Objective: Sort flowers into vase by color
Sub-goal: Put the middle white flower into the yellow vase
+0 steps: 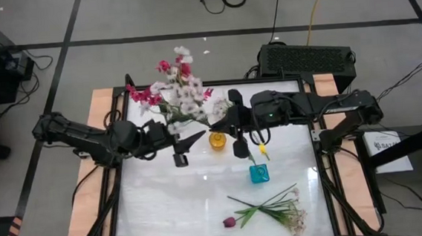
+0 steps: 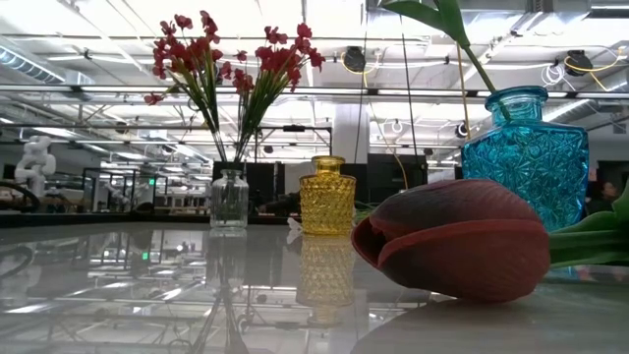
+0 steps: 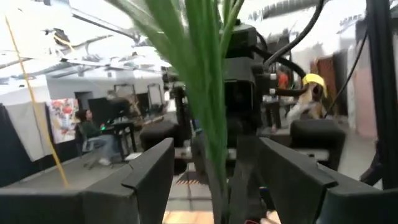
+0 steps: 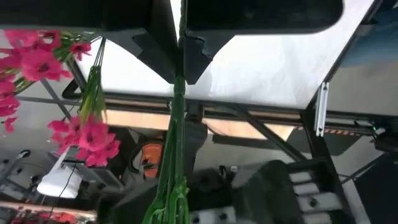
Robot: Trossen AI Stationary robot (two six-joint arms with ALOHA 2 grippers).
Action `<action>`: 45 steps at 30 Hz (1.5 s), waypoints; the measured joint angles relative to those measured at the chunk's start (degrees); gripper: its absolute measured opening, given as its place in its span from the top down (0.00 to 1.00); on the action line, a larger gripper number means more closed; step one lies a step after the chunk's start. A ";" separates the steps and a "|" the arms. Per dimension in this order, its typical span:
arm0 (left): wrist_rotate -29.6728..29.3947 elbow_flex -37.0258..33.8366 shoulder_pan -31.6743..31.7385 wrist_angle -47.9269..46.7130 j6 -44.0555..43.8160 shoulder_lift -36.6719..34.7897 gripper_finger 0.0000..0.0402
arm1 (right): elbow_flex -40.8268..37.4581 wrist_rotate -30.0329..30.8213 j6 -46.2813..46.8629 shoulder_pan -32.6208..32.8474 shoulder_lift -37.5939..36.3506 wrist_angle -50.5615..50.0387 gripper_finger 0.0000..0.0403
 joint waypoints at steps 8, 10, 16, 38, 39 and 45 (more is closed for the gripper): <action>-4.59 6.43 -0.11 -6.23 1.27 3.85 0.41 | -0.02 0.00 -0.04 0.02 1.49 -1.51 1.00; -5.27 6.43 -0.43 -7.28 1.29 3.79 0.41 | -0.02 -0.02 0.12 0.02 1.49 -2.17 1.00; -6.96 6.43 -1.28 -9.98 1.32 2.02 0.41 | -0.02 1.40 0.26 0.04 1.10 -4.37 1.00; -6.25 6.41 -1.57 -16.55 -0.10 0.52 0.78 | -0.02 2.71 0.18 0.02 1.03 -5.66 1.00; -6.19 6.40 -1.57 -16.53 -0.10 0.46 0.78 | -0.02 2.71 0.19 0.02 1.03 -5.71 1.00; -6.10 6.39 -1.57 -17.02 -0.08 0.37 0.84 | -0.02 2.73 -0.05 0.02 1.03 -5.93 0.99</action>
